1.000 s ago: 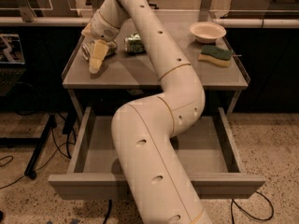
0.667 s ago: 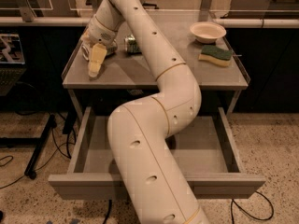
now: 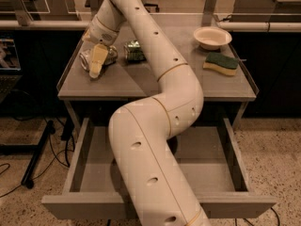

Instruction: Place 7up can into top drawer

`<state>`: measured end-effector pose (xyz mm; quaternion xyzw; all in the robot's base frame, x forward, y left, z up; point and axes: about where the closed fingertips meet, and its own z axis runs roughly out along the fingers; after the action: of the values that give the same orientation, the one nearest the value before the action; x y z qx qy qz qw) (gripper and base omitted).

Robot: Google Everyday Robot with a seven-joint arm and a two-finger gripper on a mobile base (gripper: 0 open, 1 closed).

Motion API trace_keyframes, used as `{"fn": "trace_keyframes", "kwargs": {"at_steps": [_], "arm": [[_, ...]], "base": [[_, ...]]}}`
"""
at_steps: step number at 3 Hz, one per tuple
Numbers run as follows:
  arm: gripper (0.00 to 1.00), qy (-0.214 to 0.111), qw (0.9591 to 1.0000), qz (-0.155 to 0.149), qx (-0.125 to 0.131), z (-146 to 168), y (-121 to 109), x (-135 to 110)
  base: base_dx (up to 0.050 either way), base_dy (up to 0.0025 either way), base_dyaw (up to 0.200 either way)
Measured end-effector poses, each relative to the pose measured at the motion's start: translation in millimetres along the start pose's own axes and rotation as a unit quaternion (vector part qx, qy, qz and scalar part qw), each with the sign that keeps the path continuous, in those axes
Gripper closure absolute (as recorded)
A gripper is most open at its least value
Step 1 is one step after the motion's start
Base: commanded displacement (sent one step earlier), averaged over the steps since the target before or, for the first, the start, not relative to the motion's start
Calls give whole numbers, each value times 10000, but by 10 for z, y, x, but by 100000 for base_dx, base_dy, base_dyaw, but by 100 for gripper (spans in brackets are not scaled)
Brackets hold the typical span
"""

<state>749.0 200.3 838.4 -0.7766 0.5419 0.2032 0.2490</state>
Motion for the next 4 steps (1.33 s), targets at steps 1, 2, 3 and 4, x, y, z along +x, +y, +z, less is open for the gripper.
{"fn": "trace_keyframes", "kwargs": {"at_steps": [1, 2, 3, 4], "arm": [[19, 0, 10000, 0, 0, 0, 0, 0], [42, 0, 10000, 0, 0, 0, 0, 0], [65, 0, 10000, 0, 0, 0, 0, 0], [88, 0, 10000, 0, 0, 0, 0, 0]], "base": [[0, 0, 0], [0, 0, 0], [0, 0, 0], [0, 0, 0]]}}
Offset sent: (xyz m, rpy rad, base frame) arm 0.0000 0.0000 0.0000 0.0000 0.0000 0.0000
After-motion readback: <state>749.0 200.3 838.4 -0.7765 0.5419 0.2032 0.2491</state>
